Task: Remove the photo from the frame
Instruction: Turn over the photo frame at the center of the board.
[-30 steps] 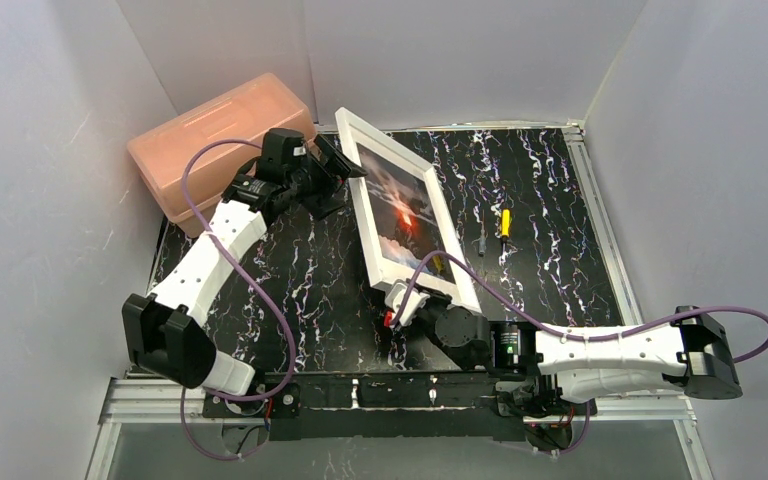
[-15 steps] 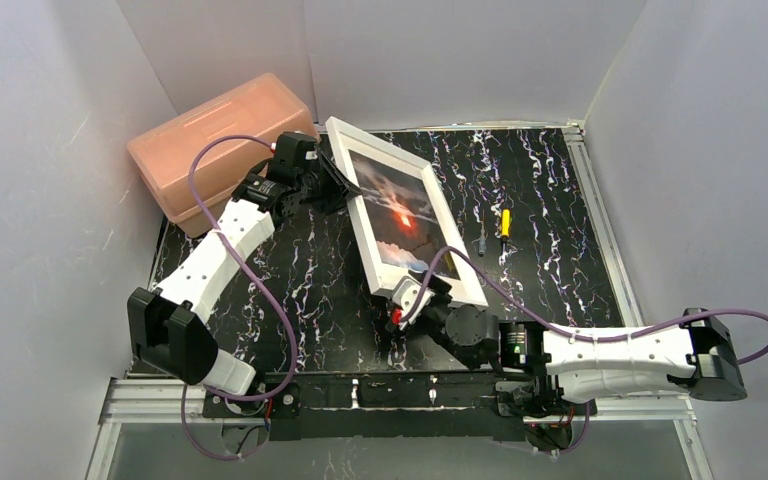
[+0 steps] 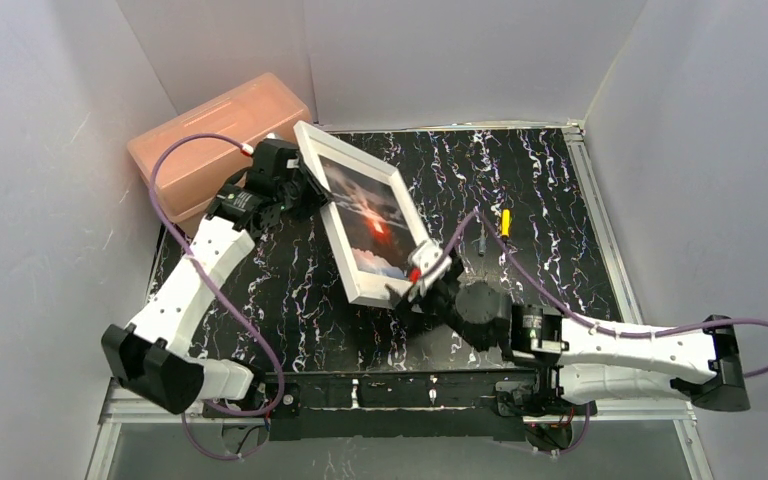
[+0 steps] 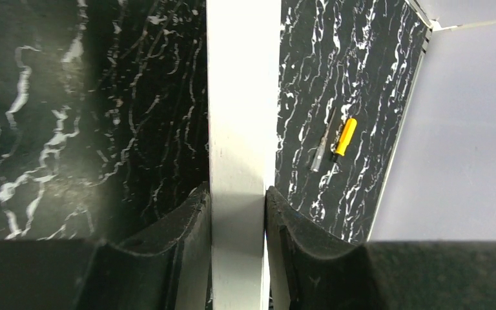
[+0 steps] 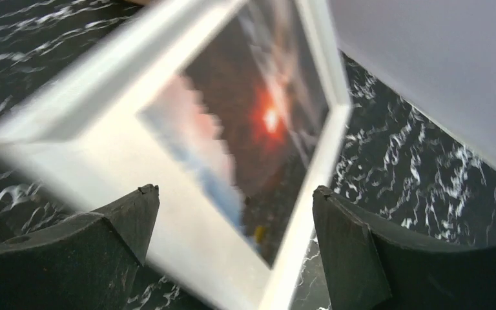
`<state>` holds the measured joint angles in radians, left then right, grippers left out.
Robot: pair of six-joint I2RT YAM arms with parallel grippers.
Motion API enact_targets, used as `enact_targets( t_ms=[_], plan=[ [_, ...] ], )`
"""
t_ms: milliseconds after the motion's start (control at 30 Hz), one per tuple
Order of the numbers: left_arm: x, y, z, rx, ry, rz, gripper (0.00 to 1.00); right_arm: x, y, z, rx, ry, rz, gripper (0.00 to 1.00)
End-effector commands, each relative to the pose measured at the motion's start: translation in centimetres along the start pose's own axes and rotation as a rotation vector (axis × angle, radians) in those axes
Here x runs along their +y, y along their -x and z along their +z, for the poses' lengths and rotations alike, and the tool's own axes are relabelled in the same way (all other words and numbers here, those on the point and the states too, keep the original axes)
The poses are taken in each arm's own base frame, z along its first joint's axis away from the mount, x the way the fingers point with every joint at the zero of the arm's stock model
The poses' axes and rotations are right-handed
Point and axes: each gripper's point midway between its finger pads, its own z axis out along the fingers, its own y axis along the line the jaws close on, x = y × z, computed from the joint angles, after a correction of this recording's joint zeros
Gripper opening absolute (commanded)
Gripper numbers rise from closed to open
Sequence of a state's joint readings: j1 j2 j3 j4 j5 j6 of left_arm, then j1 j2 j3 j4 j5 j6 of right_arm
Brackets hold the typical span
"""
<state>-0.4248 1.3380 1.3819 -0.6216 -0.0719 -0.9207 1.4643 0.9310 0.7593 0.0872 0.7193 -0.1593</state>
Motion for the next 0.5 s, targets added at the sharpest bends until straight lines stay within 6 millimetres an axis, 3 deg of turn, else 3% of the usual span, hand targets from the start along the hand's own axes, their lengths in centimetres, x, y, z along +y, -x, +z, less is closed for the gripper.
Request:
enact_targets(
  t_ms=[0,167,467],
  plan=[
    [0.9,2.0,-4.8,-0.102,-0.005,0.057,0.0,-5.2,-1.1,2.4,0.121,-0.142,0.216,0.91],
    [0.9,2.4,-7.3,-0.122,-0.025,0.08,0.0,-8.7,-8.2,5.0,0.324,-0.211,0.384,0.74],
    [-0.8,4.3,-11.7,-0.162,-0.064,0.161,0.0,-7.9,-13.3,8.3,0.452,-0.247,0.529,0.69]
  ],
)
